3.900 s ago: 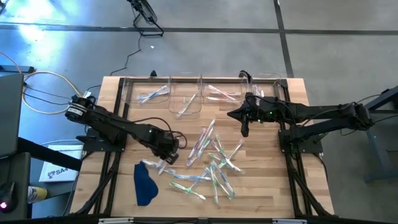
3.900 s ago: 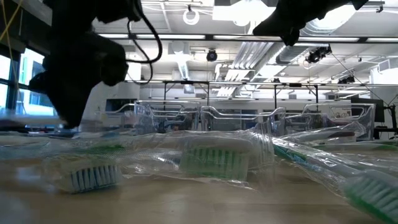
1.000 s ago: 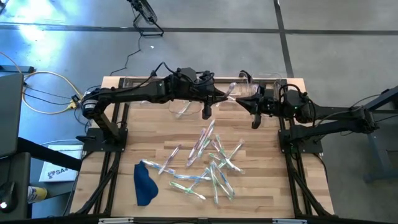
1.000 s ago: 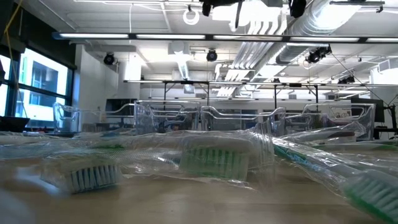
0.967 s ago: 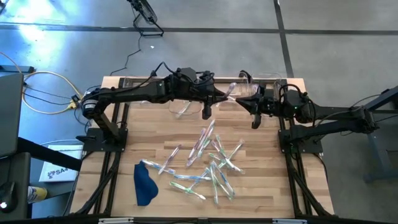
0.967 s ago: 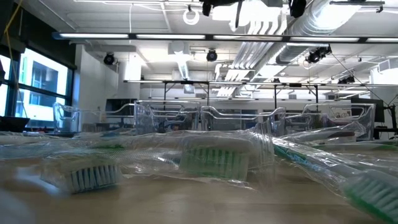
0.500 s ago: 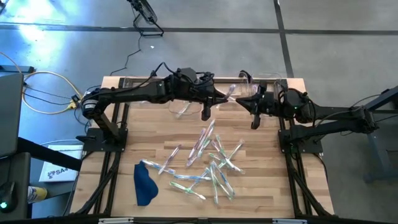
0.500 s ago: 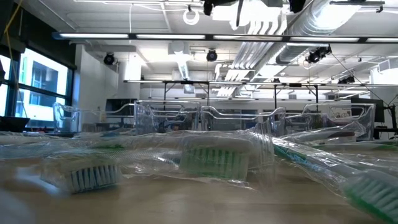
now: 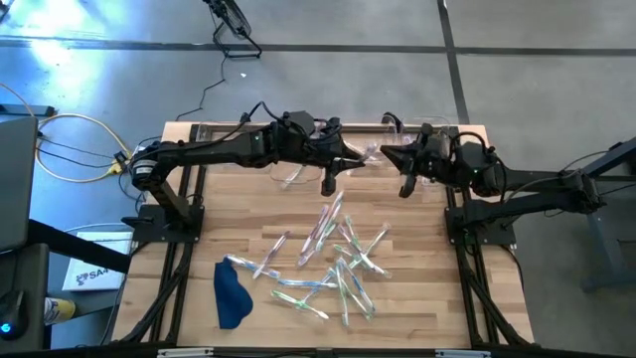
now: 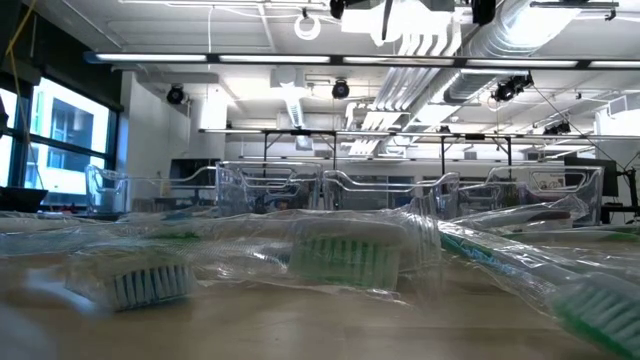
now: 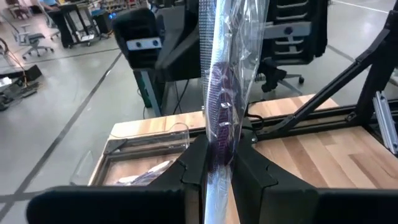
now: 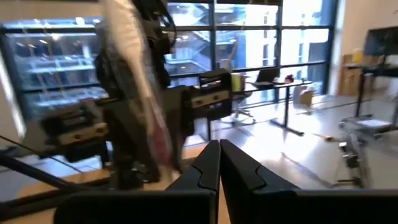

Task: Pick & Place Toothbrushes
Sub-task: Put the purple toothbrush into the right transparent bin

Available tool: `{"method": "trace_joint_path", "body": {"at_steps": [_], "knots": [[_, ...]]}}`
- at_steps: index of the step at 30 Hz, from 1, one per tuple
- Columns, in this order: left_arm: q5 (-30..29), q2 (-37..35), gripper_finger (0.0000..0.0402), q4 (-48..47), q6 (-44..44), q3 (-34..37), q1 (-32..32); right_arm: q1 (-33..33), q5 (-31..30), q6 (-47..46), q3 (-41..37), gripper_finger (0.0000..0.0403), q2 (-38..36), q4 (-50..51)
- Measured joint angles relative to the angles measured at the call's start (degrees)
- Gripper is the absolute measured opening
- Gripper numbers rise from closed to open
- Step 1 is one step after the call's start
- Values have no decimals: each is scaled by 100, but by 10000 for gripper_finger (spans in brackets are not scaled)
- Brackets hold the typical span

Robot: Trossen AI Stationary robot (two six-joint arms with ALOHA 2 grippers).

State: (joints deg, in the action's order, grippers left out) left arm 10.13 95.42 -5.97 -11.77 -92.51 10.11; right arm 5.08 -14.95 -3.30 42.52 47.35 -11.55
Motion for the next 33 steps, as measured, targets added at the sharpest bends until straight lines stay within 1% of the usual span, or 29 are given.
{"method": "trace_joint_path", "body": {"at_steps": [7,10,13,19,22,28,33], "knots": [[-2,0,42,45,7,0,0,-6,-7,-500,0,4,0,-29],[-2,0,42,44,5,0,0,-6,26,-583,0,15,0,-29],[-2,0,42,43,5,0,0,-6,32,-598,0,45,0,-29],[84,0,42,40,5,0,-2,-6,49,-954,0,133,129,-73],[99,0,42,38,5,0,-2,-6,383,-955,2,168,191,-182],[105,0,42,25,5,0,-2,-10,480,-1055,2,213,432,-485],[103,0,42,6,5,0,-2,-10,913,-845,2,236,697,-645]]}}
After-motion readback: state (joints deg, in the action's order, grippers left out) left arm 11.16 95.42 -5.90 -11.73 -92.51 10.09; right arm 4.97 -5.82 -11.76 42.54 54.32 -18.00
